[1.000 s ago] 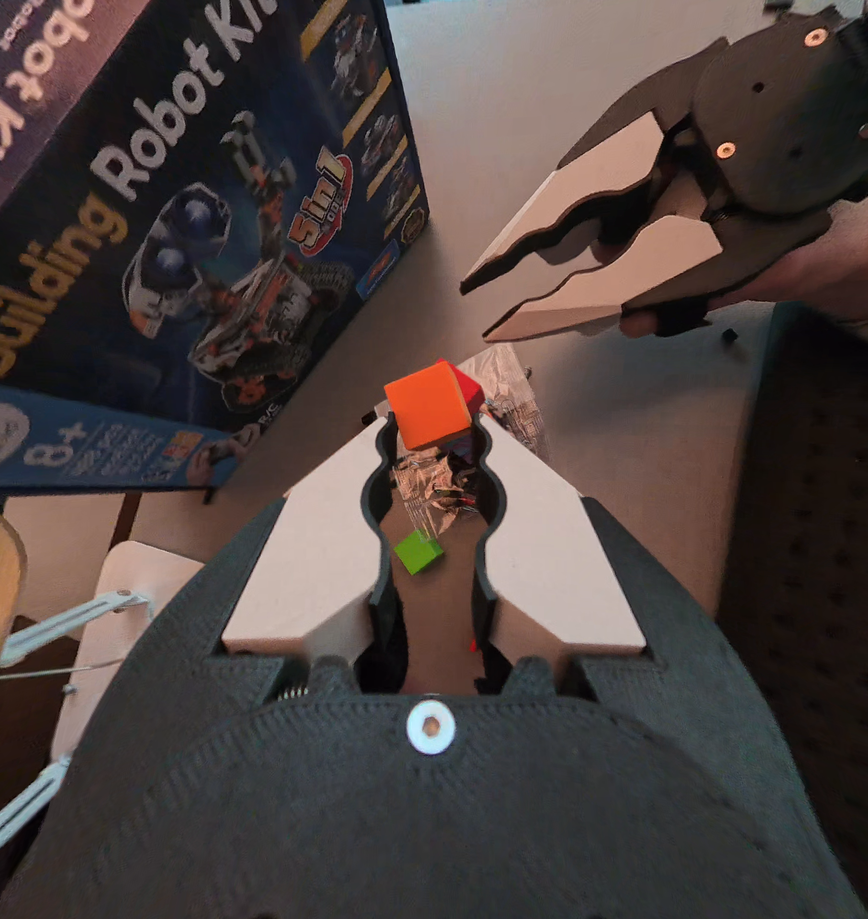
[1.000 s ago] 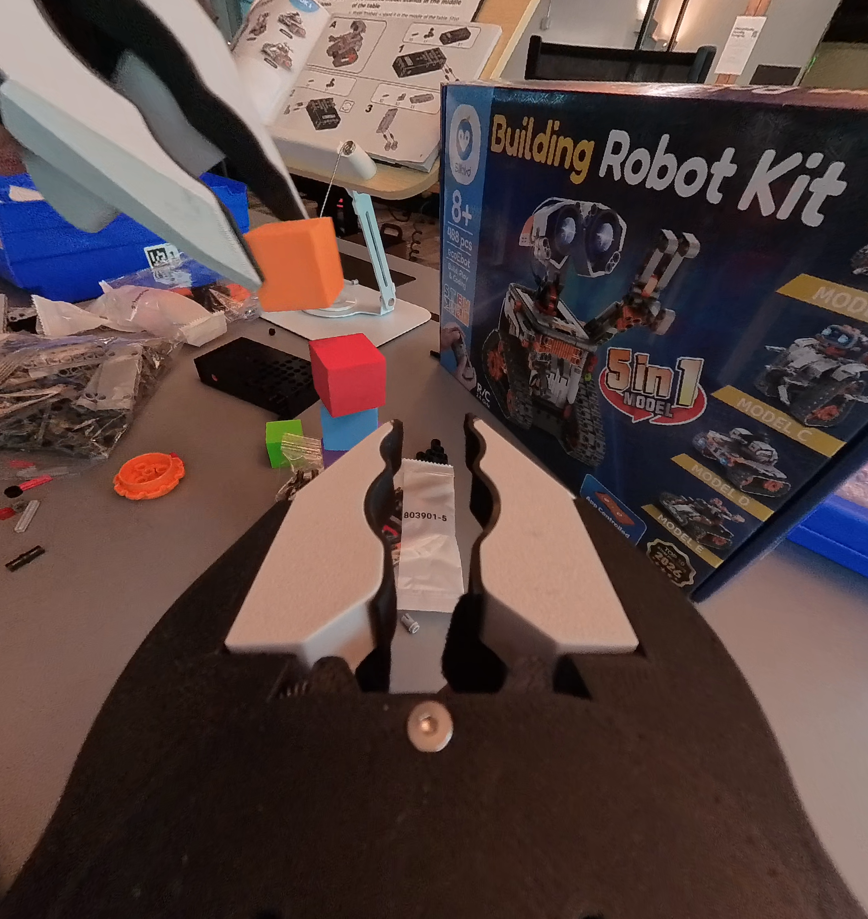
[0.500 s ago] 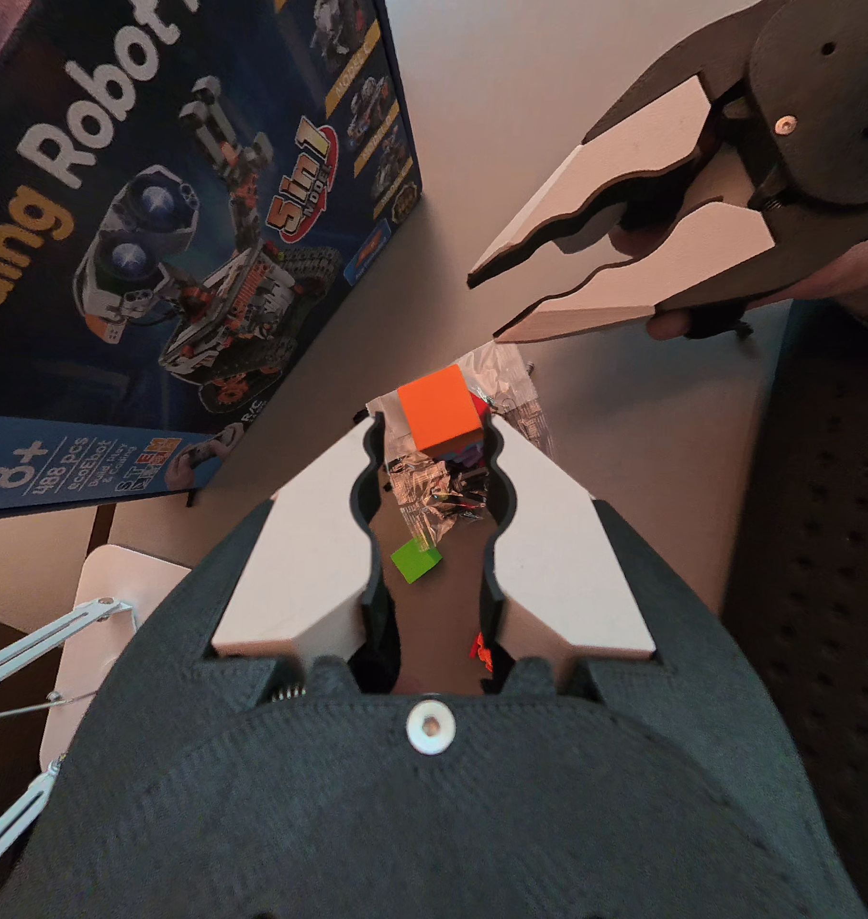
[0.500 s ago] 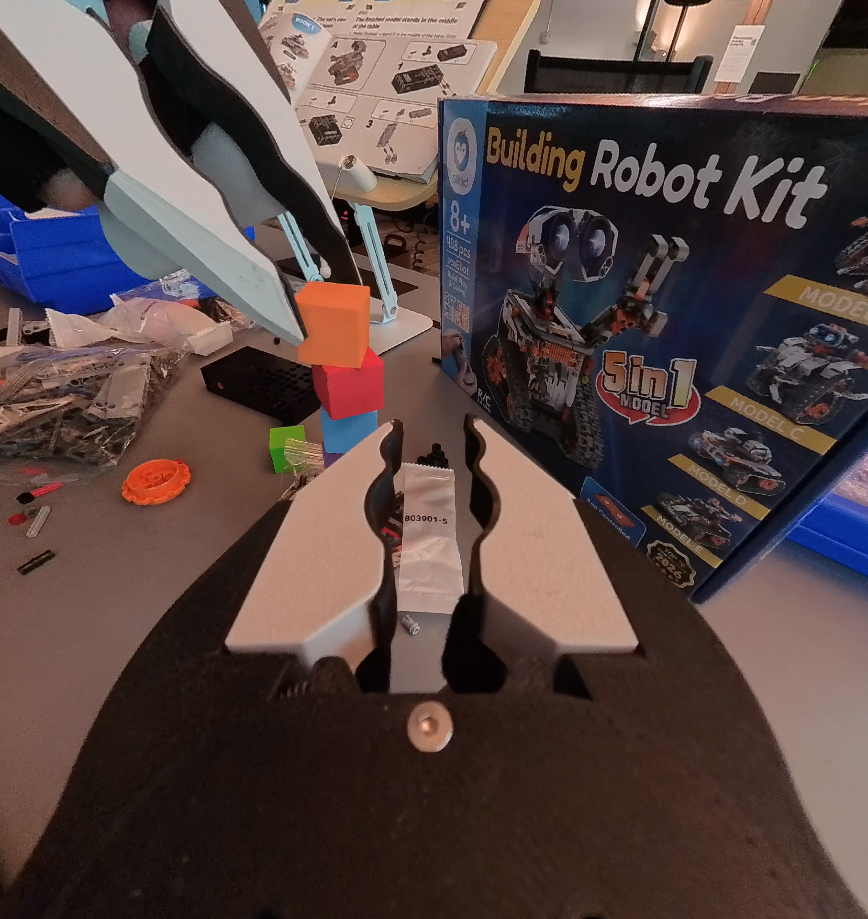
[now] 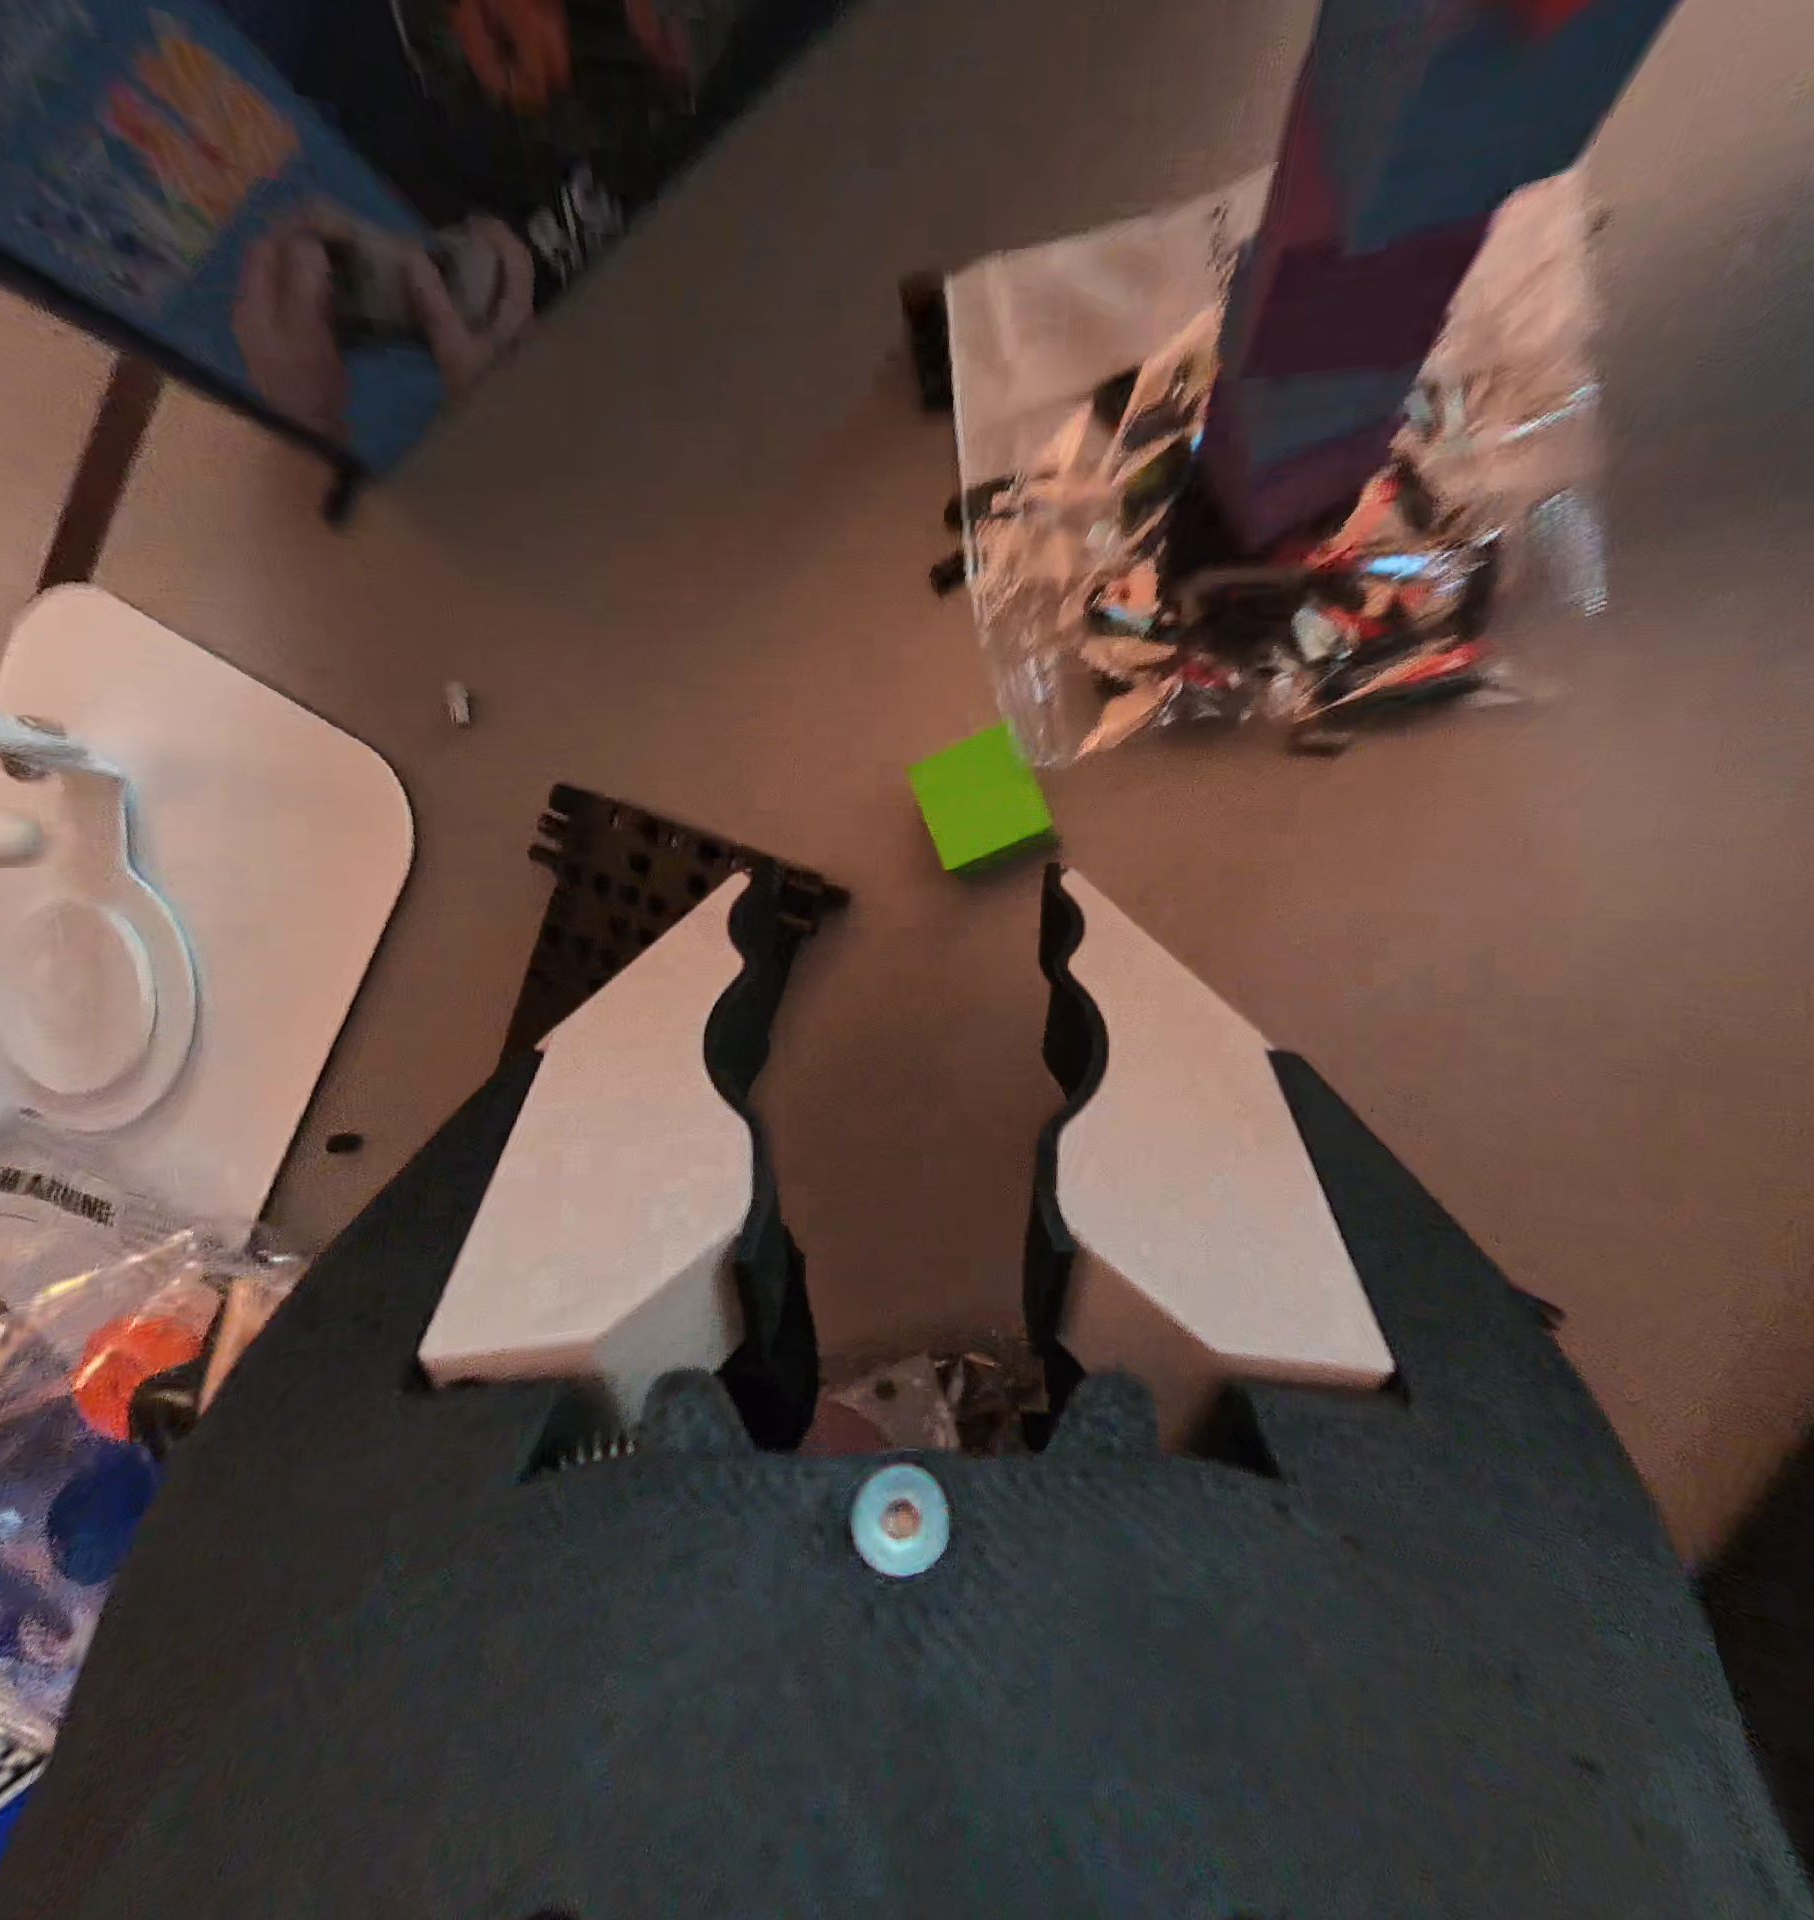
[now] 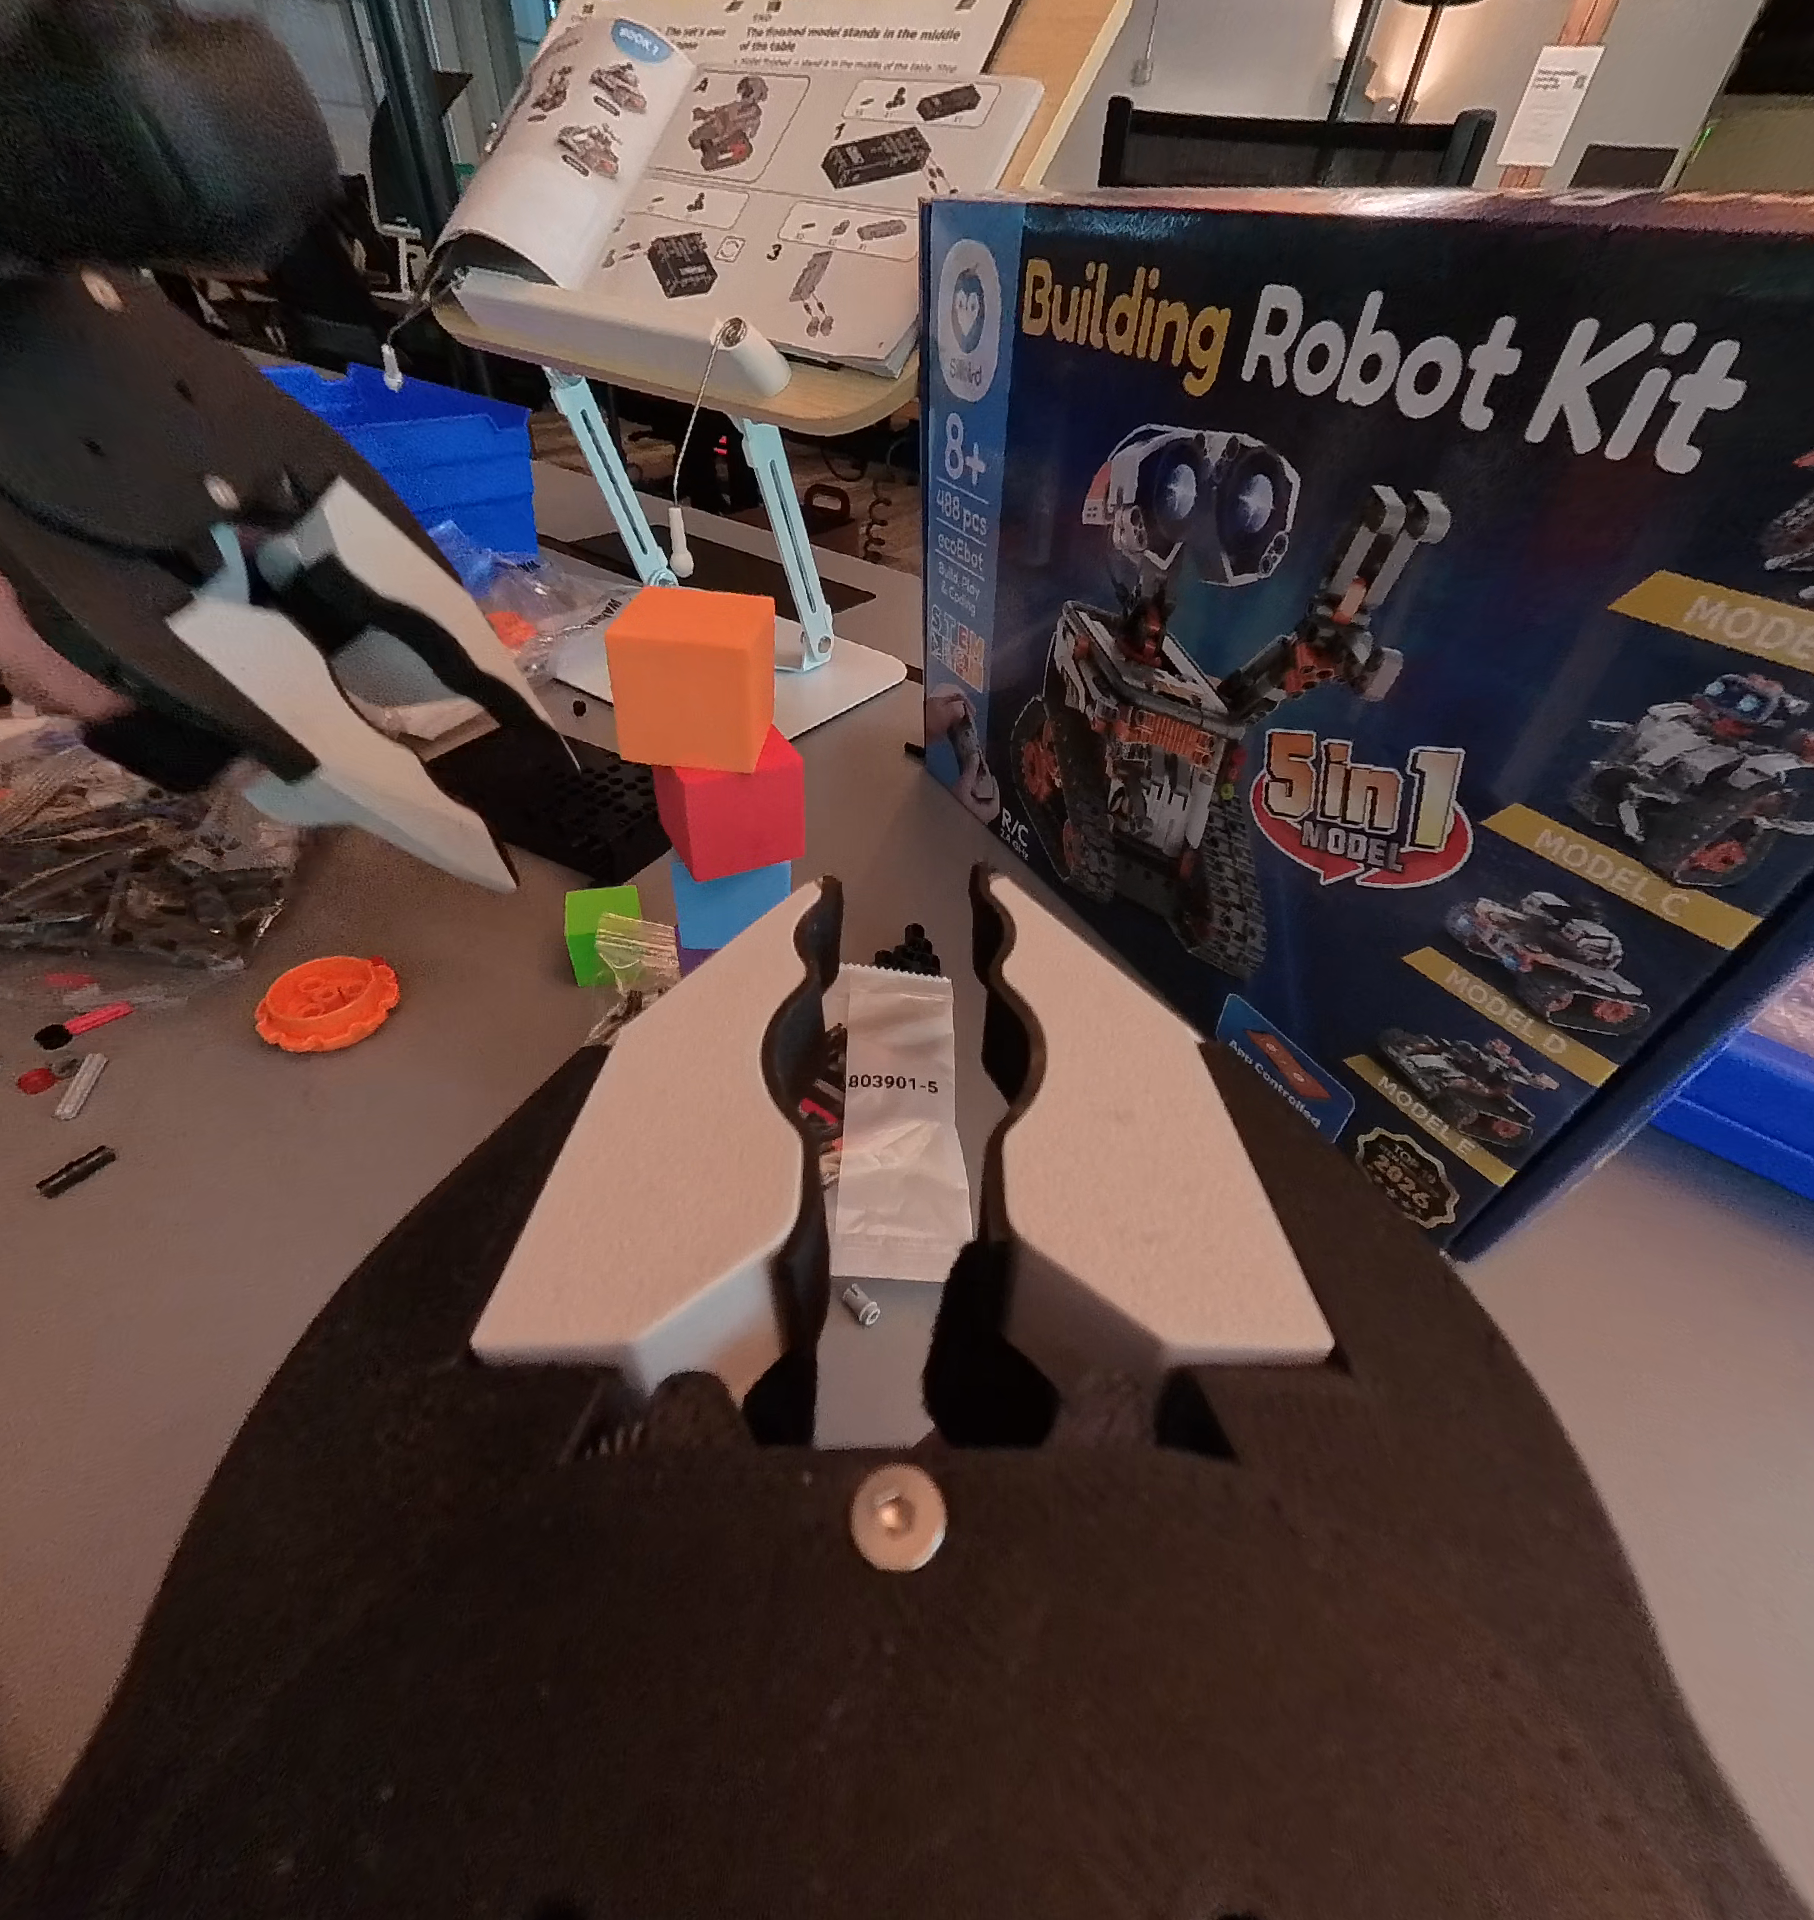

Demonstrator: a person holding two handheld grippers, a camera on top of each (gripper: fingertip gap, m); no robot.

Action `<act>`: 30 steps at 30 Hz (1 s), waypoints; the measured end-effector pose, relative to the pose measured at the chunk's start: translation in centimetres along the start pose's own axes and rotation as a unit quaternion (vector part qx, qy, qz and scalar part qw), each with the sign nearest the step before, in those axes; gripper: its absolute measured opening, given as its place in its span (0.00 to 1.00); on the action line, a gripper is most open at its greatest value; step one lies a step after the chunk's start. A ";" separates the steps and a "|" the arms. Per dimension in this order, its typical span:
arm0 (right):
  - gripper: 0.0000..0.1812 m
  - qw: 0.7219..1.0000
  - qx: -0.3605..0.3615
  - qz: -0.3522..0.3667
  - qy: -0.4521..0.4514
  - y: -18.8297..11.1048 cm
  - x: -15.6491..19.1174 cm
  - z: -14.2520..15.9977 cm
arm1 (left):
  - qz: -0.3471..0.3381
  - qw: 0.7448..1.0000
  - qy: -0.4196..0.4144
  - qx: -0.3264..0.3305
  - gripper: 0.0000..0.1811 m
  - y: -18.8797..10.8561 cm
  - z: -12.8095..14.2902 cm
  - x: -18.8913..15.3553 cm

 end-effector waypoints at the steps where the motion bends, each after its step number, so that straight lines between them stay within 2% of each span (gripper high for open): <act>1: 0.13 1.000 0.002 0.000 -0.001 0.0 0.0 0.0 | 0.002 1.000 -0.005 0.004 0.27 0.9 0.3 -0.1; 5: 0.13 1.000 0.005 0.003 -0.001 0.1 0.0 0.2 | 0.025 0.999 -0.024 -0.011 0.26 3.0 0.8 -0.5; 9: 0.13 1.000 0.006 0.003 -0.001 0.1 -0.1 0.2 | 0.015 1.000 -0.016 -0.014 0.15 3.8 0.9 -0.6; 12: 0.13 1.000 0.005 0.002 -0.001 0.1 -0.1 0.2 | 0.024 0.999 -0.017 -0.022 0.14 3.3 1.1 -0.5; 15: 0.13 1.000 0.003 0.002 0.001 0.1 -0.1 0.2 | 0.003 1.000 -0.013 -0.028 0.14 1.2 1.0 0.1; 18: 0.13 1.000 0.004 0.002 0.002 0.1 -0.2 0.2 | -0.009 0.997 -0.001 -0.082 0.14 -3.1 -1.1 0.2; 21: 0.13 1.000 0.006 0.002 0.003 0.1 -0.2 0.2 | 0.028 0.988 0.025 -0.152 0.14 -7.5 -4.5 -0.8; 23: 0.13 1.000 0.008 0.002 0.002 0.2 -0.2 0.3 | 0.048 0.983 0.056 -0.166 0.14 -9.2 -6.8 -1.8; 26: 0.13 1.000 0.008 0.004 0.003 0.1 -0.2 0.3 | 0.054 0.984 0.092 -0.146 0.14 -9.7 -9.6 -2.7; 30: 0.13 1.000 0.007 0.005 0.006 0.0 -0.4 0.4 | 0.055 0.987 0.124 -0.091 0.14 -8.9 -11.7 -3.6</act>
Point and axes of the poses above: each gripper's, where its closed fingertips meet, y out along the fingers, z out of its underside, x = y × z across the jaws, the point moved 10 cm from there along -y, back along the fingers, and after that the axes turned 5 degrees about z, right-handed, at the moved point
